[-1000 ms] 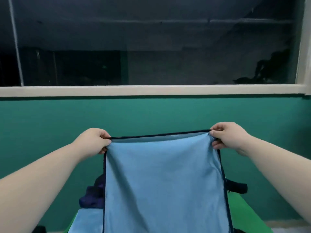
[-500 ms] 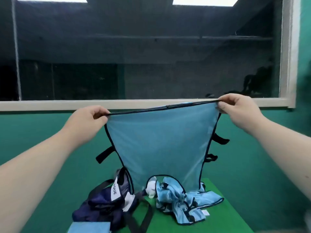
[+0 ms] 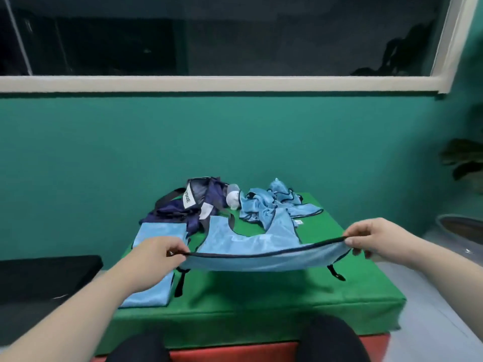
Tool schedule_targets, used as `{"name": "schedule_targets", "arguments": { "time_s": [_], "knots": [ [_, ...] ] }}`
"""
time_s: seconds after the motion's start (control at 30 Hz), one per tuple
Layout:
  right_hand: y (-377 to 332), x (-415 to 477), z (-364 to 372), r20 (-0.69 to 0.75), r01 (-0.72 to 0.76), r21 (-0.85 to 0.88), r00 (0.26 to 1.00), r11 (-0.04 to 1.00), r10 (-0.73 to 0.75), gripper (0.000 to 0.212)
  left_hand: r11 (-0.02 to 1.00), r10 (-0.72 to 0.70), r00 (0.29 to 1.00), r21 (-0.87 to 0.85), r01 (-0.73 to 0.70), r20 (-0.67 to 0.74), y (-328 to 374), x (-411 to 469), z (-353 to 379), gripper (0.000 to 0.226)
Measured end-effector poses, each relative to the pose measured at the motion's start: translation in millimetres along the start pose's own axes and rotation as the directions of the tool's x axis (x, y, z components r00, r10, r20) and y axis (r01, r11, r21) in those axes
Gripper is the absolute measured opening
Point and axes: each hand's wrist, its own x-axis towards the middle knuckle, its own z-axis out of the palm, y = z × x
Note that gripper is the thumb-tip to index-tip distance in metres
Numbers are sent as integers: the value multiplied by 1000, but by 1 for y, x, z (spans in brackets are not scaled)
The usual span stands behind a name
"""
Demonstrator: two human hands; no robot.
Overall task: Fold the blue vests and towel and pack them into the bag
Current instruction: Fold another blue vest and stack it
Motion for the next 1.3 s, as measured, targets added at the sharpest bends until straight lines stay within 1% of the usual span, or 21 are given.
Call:
{"name": "schedule_targets", "arguments": {
  "time_s": [0.1,0.17,0.27,0.37,0.5,0.6,0.73,0.87,1.0,1.07,1.17,1.3],
  "knots": [
    [16,-18,16,77,-27,-115,996,993,36,8,998,-55,998,4,55,22,-13,-20,18,15],
    [23,-24,22,103,-51,-126,993,991,64,10,998,-62,997,33,60,36,-14,-30,26,13],
    [28,-28,25,101,-72,-98,992,993,82,11,998,-60,997,20,60,47,-16,-42,33,10],
    [31,-30,22,116,-57,-53,991,997,63,10,998,-44,996,-49,48,80,-19,-49,34,12],
    [29,-32,17,181,-81,128,982,988,57,6,998,-6,994,-57,12,112,-16,-52,28,12],
    [29,-36,12,251,-137,206,964,969,83,7,997,34,985,-67,-23,171,-14,-52,23,14],
    [33,-41,6,310,-185,214,944,959,113,7,986,48,976,-168,-12,210,-9,-51,17,12],
    [33,-47,1,345,-204,206,930,957,125,5,968,70,961,-252,-1,266,-5,-53,18,19],
    [33,-49,1,315,-189,194,941,963,122,10,965,61,966,-263,8,252,-5,-51,22,15],
    [35,-47,4,290,-183,189,949,965,123,10,965,46,973,-262,16,227,-7,-47,24,17],
    [38,-38,10,233,-178,191,963,965,131,11,960,9,986,-278,38,166,-10,-34,29,18],
    [44,-16,19,131,-155,205,983,966,129,9,966,-30,996,-256,50,81,-12,-7,40,12]
  ]
}}
